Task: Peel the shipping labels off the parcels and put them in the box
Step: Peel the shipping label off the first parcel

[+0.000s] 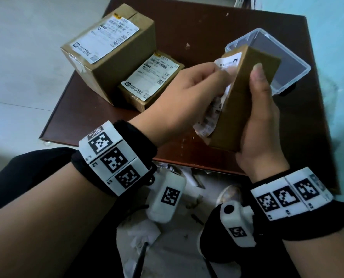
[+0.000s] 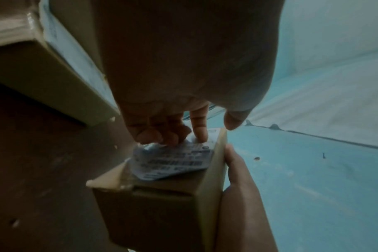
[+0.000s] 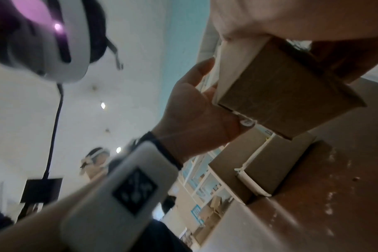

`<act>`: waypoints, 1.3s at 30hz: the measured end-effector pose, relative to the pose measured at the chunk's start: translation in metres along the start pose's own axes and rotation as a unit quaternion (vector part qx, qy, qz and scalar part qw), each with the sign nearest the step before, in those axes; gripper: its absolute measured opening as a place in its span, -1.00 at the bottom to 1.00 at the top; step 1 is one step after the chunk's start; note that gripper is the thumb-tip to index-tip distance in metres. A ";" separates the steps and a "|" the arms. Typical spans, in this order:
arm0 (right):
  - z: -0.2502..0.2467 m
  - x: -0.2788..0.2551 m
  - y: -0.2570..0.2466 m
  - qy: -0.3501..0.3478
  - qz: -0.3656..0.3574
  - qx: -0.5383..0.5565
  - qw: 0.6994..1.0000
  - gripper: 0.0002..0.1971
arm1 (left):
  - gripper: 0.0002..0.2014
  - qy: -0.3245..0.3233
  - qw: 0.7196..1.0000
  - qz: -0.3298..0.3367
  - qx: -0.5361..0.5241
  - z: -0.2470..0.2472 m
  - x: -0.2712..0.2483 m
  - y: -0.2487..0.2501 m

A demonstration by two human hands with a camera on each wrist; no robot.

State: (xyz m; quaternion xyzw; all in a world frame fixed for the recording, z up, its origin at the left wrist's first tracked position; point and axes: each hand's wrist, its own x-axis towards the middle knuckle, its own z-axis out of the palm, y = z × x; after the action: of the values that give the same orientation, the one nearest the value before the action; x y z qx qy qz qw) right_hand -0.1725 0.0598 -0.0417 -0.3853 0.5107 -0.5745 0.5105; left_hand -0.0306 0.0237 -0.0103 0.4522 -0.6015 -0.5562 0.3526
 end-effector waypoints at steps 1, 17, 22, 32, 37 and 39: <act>-0.001 0.002 -0.001 -0.002 0.022 0.021 1.000 -0.47 | -0.67 -0.012 0.999 0.021 0.037 -0.001 -0.002 -0.001; -0.007 0.012 -0.002 0.047 0.088 0.095 0.991 -0.36 | -0.81 -0.060 0.973 0.164 0.148 -0.019 -0.017 -0.030; -0.011 0.015 0.003 0.066 0.116 0.089 0.987 -0.30 | -0.88 -0.028 0.959 0.235 0.153 -0.011 -0.011 -0.035; -0.008 0.013 0.003 0.098 0.137 0.066 0.984 -0.33 | -0.90 0.024 0.984 0.150 0.088 -0.007 -0.009 -0.042; -0.007 0.011 -0.001 0.128 0.135 0.058 0.981 -0.57 | -0.80 0.057 0.997 0.045 -0.031 0.001 -0.009 -0.045; -0.005 0.010 -0.001 0.135 0.126 0.068 0.980 -0.59 | -0.78 0.068 0.990 0.004 -0.126 0.004 -0.009 -0.040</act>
State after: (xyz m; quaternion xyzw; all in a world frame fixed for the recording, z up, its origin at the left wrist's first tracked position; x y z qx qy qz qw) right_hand -0.1796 0.0513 -0.0421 -0.2009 0.5797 -0.5854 0.5299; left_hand -0.0254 0.0348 -0.0493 0.4386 -0.5026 -0.5941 0.4496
